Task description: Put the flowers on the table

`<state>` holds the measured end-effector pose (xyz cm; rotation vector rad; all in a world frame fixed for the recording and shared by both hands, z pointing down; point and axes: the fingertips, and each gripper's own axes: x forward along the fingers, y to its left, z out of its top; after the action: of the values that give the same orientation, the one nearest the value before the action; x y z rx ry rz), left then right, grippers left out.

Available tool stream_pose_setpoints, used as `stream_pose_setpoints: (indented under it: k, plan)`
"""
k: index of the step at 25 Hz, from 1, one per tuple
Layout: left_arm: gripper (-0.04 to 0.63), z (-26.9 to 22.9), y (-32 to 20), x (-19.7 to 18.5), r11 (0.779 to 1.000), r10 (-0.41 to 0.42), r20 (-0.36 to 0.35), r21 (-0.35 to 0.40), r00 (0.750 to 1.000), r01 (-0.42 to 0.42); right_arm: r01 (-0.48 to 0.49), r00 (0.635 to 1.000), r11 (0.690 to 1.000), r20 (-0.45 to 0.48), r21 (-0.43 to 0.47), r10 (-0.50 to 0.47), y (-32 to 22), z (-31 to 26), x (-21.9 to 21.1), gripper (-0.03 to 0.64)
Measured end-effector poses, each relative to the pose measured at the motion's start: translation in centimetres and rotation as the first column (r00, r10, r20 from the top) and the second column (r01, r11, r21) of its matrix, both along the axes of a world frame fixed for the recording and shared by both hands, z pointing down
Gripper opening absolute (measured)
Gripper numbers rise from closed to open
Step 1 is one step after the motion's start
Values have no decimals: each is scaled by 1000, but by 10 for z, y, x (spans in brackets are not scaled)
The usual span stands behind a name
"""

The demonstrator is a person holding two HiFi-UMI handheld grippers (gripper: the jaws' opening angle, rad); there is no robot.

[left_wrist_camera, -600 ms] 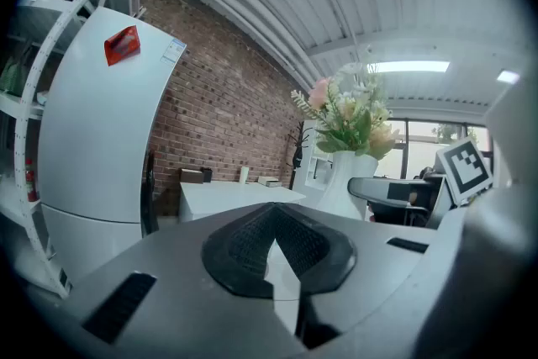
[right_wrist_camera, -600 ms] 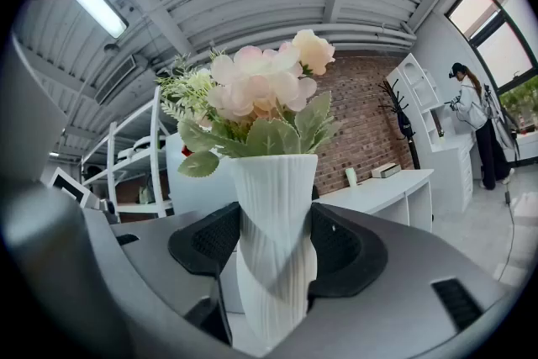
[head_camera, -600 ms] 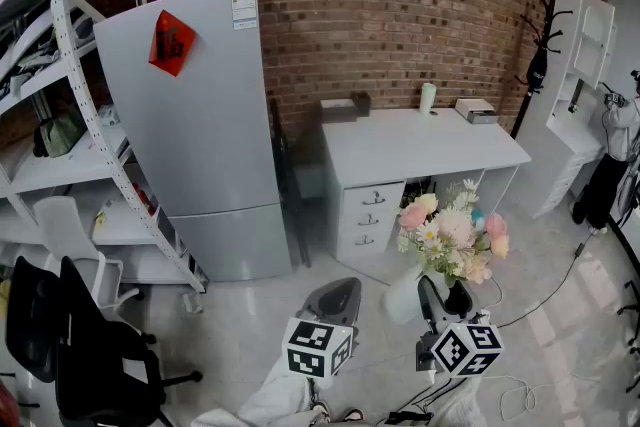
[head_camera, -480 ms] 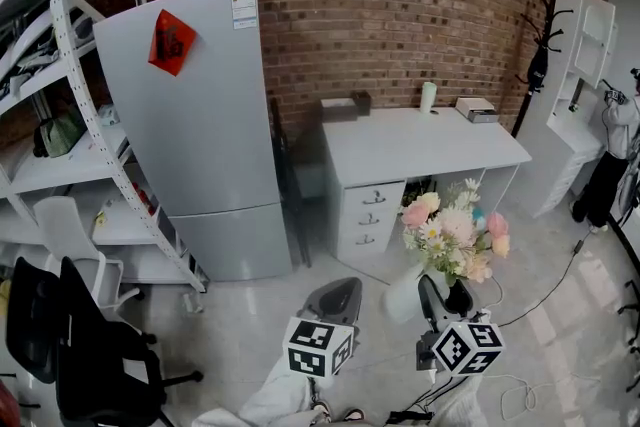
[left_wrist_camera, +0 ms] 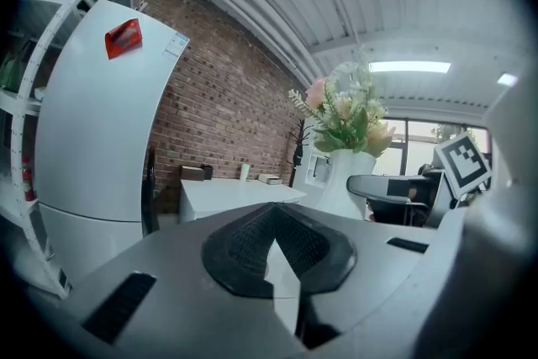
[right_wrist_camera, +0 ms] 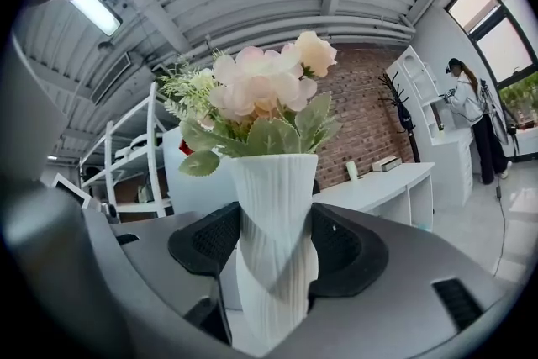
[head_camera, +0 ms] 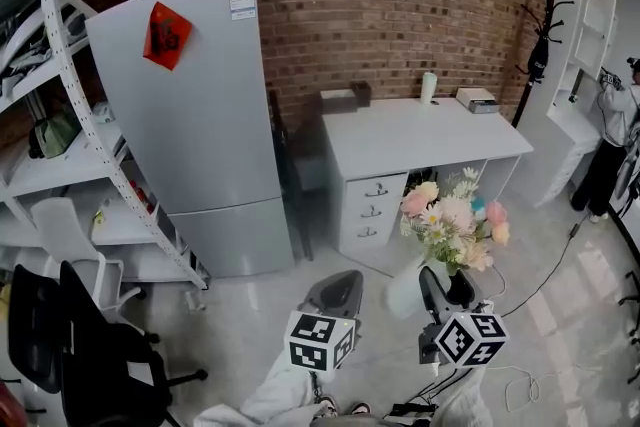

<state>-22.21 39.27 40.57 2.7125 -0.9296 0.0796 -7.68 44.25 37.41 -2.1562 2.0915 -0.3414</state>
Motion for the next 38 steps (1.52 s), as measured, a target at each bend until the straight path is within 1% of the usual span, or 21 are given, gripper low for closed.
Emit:
stream_pose_setpoints:
  k: [5,10,15,19,24,27,31,36,38]
  plan:
    - [6,2,-15,-10,1000,8,5,10,1000,-8,-22,999,1000,-27,-8,22,-14,1,-8,262]
    - [6,5,-30,-13,1000,19,8,0,1000,-19,-48,999,999,-27,-22,47,-23,5,-7,262]
    - [6,12,-48,-8,1000,29,17,-5,999,-29,-80,997,996,-17,-36,80,-36,11,8,262]
    - [6,17,-67,3,1000,27,22,-12,999,-27,-91,996,995,-10,-38,91,-52,15,27,262]
    - [6,24,-97,26,999,33,41,-19,999,-32,-101,994,994,27,-36,102,-86,20,56,262]
    - [6,19,-122,46,999,30,46,-11,999,-30,-93,995,995,39,-22,94,-110,17,75,262]
    - [6,9,-156,76,1000,16,39,-2,999,-16,-80,996,997,33,-8,80,-142,8,105,262]
    - [6,2,-195,121,1000,18,38,14,999,-19,-87,996,996,3,1,87,-179,1,150,261]
    - [6,0,-210,138,1000,21,37,18,999,-22,-89,996,996,13,8,89,-192,2,167,261]
